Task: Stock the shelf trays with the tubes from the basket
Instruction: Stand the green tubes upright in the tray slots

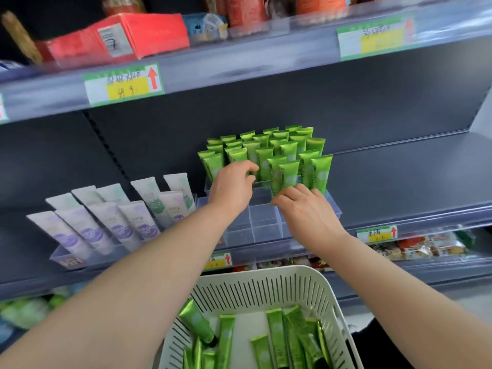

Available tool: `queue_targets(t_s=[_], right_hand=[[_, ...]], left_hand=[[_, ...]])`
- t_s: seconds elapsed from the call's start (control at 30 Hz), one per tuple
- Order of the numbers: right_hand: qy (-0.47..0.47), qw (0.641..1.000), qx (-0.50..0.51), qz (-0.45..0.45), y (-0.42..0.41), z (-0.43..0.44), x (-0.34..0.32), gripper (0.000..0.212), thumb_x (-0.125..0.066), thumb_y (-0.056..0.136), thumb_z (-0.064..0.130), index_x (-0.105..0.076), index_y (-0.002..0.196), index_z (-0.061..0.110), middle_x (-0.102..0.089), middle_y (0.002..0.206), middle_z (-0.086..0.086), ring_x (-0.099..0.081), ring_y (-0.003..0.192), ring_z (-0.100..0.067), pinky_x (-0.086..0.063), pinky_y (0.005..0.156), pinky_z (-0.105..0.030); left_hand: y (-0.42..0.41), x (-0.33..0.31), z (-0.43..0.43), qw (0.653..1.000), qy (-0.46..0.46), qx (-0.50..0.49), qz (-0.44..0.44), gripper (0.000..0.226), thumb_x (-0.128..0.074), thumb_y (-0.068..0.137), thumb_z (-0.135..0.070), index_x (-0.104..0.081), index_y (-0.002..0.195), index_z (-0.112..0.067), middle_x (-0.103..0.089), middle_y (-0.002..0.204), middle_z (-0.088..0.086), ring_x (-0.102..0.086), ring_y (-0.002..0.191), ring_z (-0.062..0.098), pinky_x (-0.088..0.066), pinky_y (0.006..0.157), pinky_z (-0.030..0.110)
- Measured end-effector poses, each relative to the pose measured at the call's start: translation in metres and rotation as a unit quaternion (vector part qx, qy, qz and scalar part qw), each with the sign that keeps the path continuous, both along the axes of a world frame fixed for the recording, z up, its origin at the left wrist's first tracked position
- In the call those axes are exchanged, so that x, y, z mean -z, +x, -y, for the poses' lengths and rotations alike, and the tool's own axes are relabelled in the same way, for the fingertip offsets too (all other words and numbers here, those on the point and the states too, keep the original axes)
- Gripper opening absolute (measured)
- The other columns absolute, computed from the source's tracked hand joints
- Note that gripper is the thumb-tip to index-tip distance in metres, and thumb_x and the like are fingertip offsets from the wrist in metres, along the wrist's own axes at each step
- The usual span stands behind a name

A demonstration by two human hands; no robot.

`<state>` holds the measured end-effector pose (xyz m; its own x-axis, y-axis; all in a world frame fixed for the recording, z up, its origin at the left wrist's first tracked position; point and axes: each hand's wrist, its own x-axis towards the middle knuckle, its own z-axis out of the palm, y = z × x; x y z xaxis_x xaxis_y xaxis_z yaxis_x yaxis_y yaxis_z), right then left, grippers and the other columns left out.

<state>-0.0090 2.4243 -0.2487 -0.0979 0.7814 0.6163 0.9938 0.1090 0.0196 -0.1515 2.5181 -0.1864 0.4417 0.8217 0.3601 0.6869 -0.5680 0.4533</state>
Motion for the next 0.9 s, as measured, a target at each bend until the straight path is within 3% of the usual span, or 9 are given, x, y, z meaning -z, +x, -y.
queue_targets(t_s=[0.17,0.47,0.63,0.8,0.9], right_hand=[[-0.038,0.999,-0.014,0.012,-0.024,0.013,0.02,0.045,-0.08,0.053,-0.003,-0.07,0.091,0.02,-0.066,0.086,0.002,-0.06,0.075,-0.026,-0.039,0.057,-0.032],[-0.16,0.986,-0.043,0.025,-0.074,0.046,0.082,0.043,-0.08,0.051,0.004,-0.07,0.087,0.024,-0.066,0.081,0.003,-0.062,0.076,-0.024,-0.046,0.057,-0.035],[-0.331,0.942,-0.043,0.028,-0.095,0.063,0.123,0.048,-0.053,0.082,0.002,-0.055,0.125,0.025,-0.057,0.119,0.001,-0.049,0.114,-0.024,-0.039,0.088,-0.038],[-0.447,0.893,-0.028,0.03,-0.107,0.072,0.163,0.055,-0.053,0.083,-0.001,-0.048,0.132,0.024,-0.051,0.129,0.0,-0.042,0.121,-0.023,-0.037,0.096,-0.037],[-0.51,0.859,-0.009,0.054,-0.111,0.071,0.184,0.051,-0.055,0.081,0.002,-0.049,0.129,0.019,-0.05,0.128,-0.004,-0.04,0.121,-0.026,-0.036,0.097,-0.039]], left_hand=[[-0.041,0.018,0.019,0.978,0.056,0.048,-0.196,0.034,-0.052,0.099,-0.018,-0.054,0.133,-0.024,-0.051,0.137,-0.004,-0.042,0.126,0.019,-0.042,0.094,0.036],[-0.106,0.101,0.065,0.968,0.033,0.086,-0.235,0.032,-0.053,0.095,-0.014,-0.058,0.125,-0.023,-0.056,0.128,-0.004,-0.046,0.122,0.021,-0.043,0.099,0.039],[-0.138,0.17,0.085,0.958,-0.053,0.071,-0.273,0.044,-0.061,0.086,-0.002,-0.058,0.125,-0.023,-0.057,0.122,-0.003,-0.049,0.115,0.021,-0.047,0.095,0.038],[-0.162,0.235,0.109,0.936,-0.202,0.038,-0.287,0.037,-0.052,0.09,0.002,-0.062,0.121,-0.017,-0.059,0.119,0.003,-0.056,0.111,0.022,-0.049,0.096,0.039],[-0.173,0.261,0.112,0.922,-0.262,0.026,-0.285,0.045,-0.051,0.089,0.006,-0.059,0.127,-0.018,-0.059,0.117,0.007,-0.059,0.109,0.027,-0.05,0.093,0.042]])
